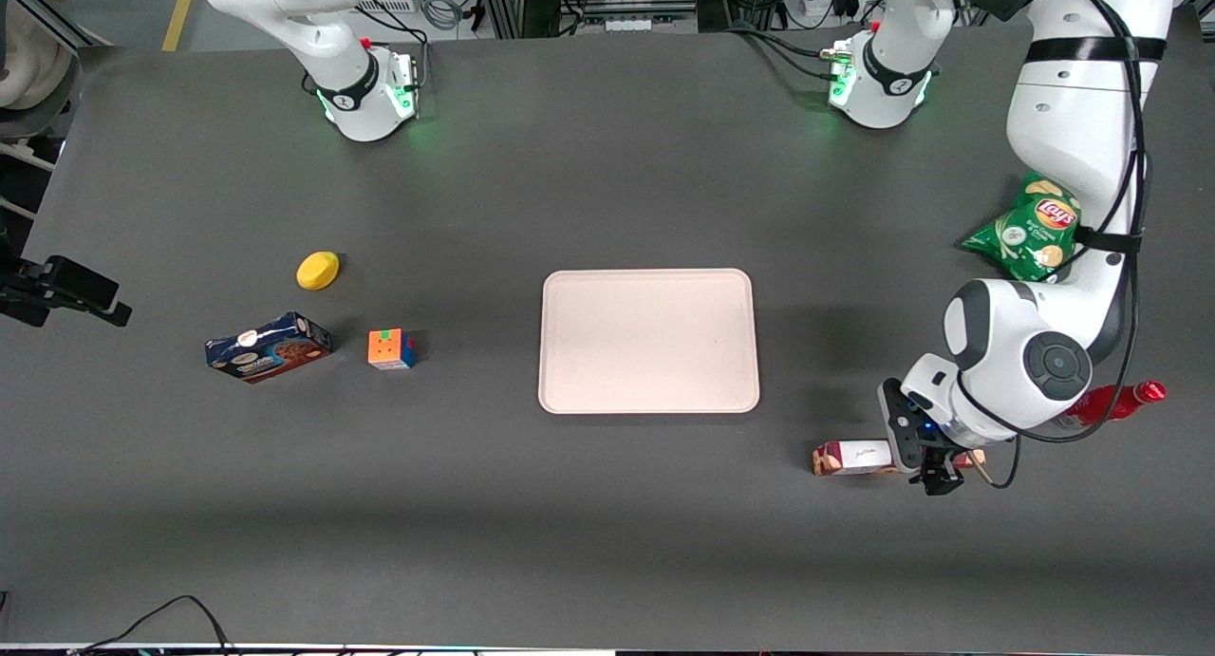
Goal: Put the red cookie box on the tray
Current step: 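Close the left gripper on the end of the cookie box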
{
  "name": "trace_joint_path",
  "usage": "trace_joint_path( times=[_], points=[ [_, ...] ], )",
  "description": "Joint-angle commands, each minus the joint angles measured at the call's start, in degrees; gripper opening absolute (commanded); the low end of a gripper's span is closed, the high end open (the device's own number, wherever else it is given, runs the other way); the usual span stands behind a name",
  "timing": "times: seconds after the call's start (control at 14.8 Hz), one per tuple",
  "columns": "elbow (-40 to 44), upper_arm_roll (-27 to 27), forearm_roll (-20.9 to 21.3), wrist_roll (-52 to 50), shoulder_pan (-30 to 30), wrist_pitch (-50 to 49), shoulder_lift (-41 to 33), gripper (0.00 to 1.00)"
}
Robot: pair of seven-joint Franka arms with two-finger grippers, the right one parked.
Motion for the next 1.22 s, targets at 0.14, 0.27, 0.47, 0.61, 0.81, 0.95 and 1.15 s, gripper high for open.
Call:
trace_joint_path(
  times=[0.14,0.27,0.47,0.61,0.81,0.95,1.15],
  points=[
    [-1.8,0.6,-1.8,-1.3,-0.6,0.6,0.1,0.95],
    [-1.7,0.6,-1.8,-1.2,-0.6,1.0,0.6,0.9],
    [-1.6,0.6,-1.7,-1.1,-1.2,1.9,1.3,0.78],
    [-1.4,0.6,-1.8,-1.2,-1.2,1.9,1.3,0.56],
    [-0.6,0.6,-2.4,-1.3,-1.2,1.3,1.8,0.17],
    [0.2,0.6,-2.3,-1.2,-1.3,0.8,2.0,0.03],
    [0.2,0.6,-2.4,-1.2,-1.3,0.6,2.0,0.0]
  ],
)
